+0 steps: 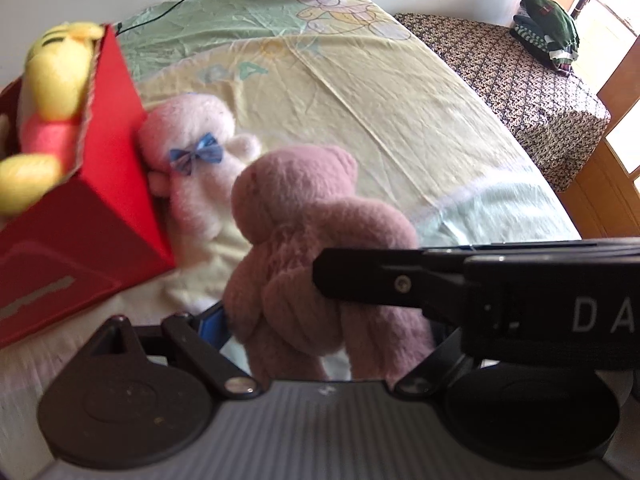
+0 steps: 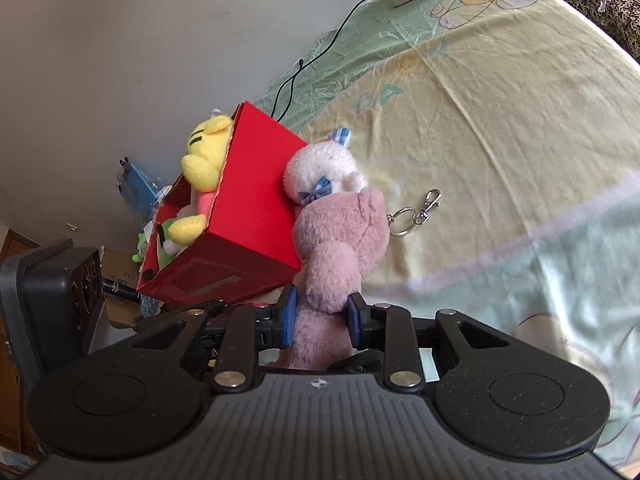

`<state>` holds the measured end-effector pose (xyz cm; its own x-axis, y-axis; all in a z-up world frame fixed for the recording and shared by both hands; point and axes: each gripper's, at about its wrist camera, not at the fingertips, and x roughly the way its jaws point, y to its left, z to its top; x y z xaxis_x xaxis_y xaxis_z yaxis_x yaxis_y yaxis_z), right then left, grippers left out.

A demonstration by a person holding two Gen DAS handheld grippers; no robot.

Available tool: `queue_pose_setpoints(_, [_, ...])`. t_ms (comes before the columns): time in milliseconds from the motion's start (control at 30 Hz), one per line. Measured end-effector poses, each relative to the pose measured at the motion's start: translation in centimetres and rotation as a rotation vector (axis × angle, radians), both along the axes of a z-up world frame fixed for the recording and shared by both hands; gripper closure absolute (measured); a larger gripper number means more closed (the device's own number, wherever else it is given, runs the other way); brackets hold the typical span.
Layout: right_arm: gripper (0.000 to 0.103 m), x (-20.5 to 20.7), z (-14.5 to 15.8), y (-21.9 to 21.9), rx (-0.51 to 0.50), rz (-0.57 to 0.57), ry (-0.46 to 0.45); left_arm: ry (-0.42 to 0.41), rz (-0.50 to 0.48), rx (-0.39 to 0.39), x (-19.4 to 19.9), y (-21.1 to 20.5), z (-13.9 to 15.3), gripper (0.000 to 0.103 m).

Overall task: Organize objects
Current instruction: 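Carry the teddy bear with the right gripper toward the red box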

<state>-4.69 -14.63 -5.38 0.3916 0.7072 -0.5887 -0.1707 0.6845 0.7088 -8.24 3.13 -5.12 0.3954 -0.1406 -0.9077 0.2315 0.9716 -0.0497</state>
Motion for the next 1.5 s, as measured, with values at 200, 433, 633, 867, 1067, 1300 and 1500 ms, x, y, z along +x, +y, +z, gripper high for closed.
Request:
queue_pose_setpoints(200, [0.074,-2.2,0.9,3.9,0.003,-0.003,-0.014,-0.018,-0.016,-0.011,-2.3,4.2,1.0,0.014])
queue_pose_setpoints(433, [0.074,-4.5,1.4,8.3,-0.003,0.003,-0.035,-0.022,-0.013,-0.022,-4.4,8.9,1.6,0.015])
queue_pose_setpoints(633, [0.074,-5.8,2.1,11.5,0.004,0.014,-0.063,-0.042,-0.017,-0.020,-6.0,12.4,2.4,0.015])
queue_pose_setpoints(867, [0.074,-6.4,2.8,14.7,0.028,0.060,-0.088,-0.057,0.026,-0.011,-7.0,15.9,3.6,0.015])
queue_pose_setpoints(1067, [0.074,-5.9,4.1,17.3,0.054,0.142,-0.116,-0.088,0.095,-0.012,-7.9,18.7,5.4,0.015])
queue_pose_setpoints(1300, [0.074,-5.0,4.9,19.6,0.090,0.268,-0.136,-0.097,0.206,-0.007,-8.5,20.9,6.7,0.015])
queue_pose_setpoints(1500, [0.074,-3.8,6.1,20.1,0.156,0.365,-0.142,-0.116,0.296,-0.010,-9.9,21.3,8.6,0.015])
